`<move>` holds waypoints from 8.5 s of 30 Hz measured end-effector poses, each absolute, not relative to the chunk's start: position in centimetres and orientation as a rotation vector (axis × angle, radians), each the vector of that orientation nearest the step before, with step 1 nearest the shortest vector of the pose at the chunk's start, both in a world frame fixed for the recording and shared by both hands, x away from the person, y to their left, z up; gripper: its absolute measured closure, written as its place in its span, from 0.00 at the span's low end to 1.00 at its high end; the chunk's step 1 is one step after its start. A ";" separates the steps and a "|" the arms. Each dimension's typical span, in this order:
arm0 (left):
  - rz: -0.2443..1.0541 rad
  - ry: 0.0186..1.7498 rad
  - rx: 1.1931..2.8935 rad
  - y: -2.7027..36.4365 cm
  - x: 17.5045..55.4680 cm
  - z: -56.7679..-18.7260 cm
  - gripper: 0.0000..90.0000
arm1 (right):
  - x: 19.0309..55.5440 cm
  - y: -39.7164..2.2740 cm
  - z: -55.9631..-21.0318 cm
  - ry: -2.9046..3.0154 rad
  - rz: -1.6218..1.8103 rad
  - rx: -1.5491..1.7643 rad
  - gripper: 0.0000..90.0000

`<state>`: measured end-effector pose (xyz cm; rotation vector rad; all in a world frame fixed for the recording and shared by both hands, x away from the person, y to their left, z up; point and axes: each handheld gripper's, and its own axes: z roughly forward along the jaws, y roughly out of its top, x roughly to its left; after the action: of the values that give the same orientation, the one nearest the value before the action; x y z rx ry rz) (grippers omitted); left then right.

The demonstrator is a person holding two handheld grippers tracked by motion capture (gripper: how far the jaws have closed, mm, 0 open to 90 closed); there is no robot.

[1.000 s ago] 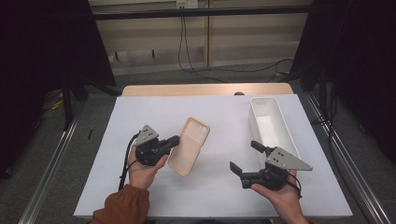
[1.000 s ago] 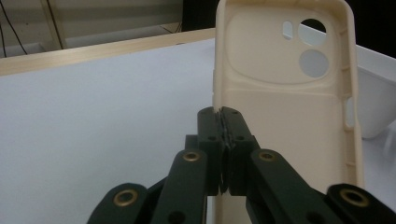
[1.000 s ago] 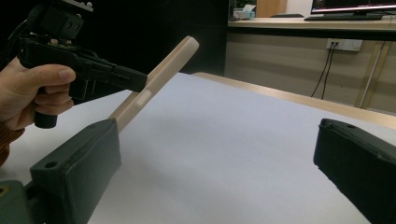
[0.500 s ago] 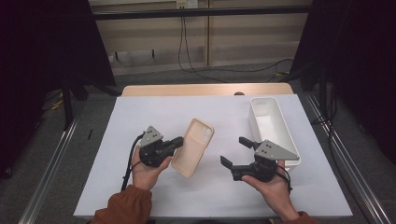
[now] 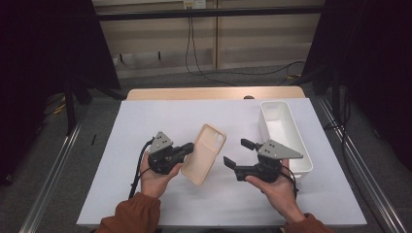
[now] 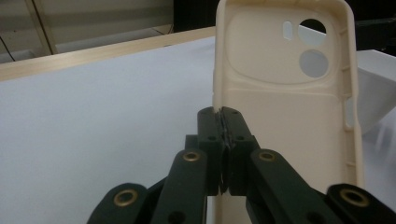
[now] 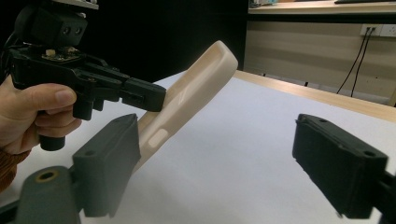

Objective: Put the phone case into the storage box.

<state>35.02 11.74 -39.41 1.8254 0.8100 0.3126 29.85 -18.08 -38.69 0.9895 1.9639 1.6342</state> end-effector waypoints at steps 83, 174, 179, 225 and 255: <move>0.271 0.788 1.816 11.4 35.5 -40.3 0.65 | 33.6 -16.0 -37.1 1.975 1.653 0.954 0.91; 0.517 0.806 1.634 19.9 33.0 -41.8 0.03 | 32.9 -20.9 -36.0 1.885 1.646 0.967 0.91; 0.526 0.825 1.647 21.1 32.3 -42.6 0.03 | 32.7 -21.5 -35.8 1.877 1.635 0.974 0.91; 0.540 0.887 1.612 21.9 31.6 -43.2 0.03 | 33.9 -27.9 -28.6 1.716 1.588 0.992 0.91; 0.564 0.863 1.640 21.9 31.7 -43.2 0.03 | 35.0 -33.1 -27.9 1.650 1.477 1.071 0.91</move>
<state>31.67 21.90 -43.18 1.6401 0.8627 0.5639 35.00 -33.08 -27.92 1.0706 1.6502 1.4771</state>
